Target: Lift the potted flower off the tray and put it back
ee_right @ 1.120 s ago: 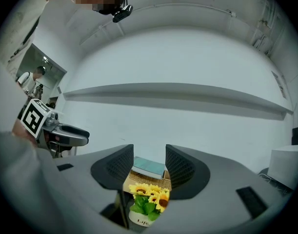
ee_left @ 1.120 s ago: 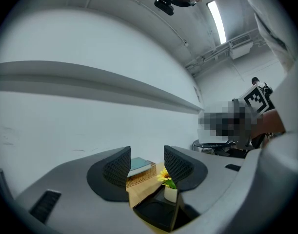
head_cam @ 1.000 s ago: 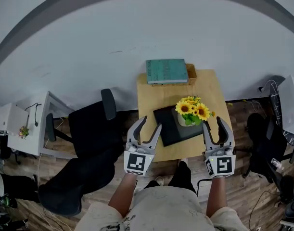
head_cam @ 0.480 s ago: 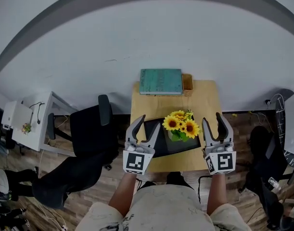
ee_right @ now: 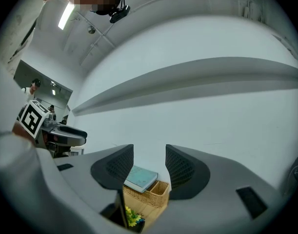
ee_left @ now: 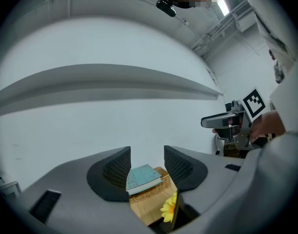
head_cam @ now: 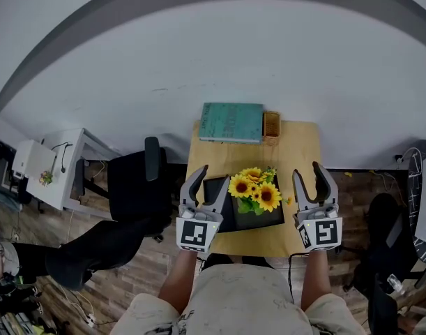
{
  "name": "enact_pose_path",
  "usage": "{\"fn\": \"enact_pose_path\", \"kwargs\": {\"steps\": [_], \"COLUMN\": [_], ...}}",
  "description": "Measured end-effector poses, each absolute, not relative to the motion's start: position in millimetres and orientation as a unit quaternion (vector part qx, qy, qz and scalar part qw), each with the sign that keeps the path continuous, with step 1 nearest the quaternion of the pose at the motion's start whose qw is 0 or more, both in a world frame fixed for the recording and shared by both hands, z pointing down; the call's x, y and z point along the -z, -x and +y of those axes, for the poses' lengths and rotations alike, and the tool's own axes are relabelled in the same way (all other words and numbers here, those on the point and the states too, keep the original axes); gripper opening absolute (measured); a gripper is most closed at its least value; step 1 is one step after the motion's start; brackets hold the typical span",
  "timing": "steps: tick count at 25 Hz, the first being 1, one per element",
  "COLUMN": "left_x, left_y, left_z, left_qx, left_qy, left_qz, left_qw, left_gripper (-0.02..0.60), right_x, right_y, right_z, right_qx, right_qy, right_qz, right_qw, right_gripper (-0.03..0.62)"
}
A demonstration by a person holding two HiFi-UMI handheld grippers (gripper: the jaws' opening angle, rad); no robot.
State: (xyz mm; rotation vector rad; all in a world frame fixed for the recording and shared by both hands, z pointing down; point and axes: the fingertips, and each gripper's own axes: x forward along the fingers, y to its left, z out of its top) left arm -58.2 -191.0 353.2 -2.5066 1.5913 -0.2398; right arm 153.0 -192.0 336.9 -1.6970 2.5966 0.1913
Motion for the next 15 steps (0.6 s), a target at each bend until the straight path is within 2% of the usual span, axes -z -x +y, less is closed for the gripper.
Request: {"fn": "enact_pose_path", "kwargs": {"steps": [15], "left_x": [-366.8], "left_y": [56.7], "left_z": [-205.6], "left_qx": [0.071], "left_qy": [0.83], "left_qz": [0.547], "left_qw": [0.083], "left_gripper": [0.207], "right_x": [-350.2], "right_y": [-152.7], "right_z": [-218.7], "right_qx": [-0.066], "right_qy": [0.527], "right_qz": [0.847], "right_qw": [0.011], "right_gripper": [0.206]}}
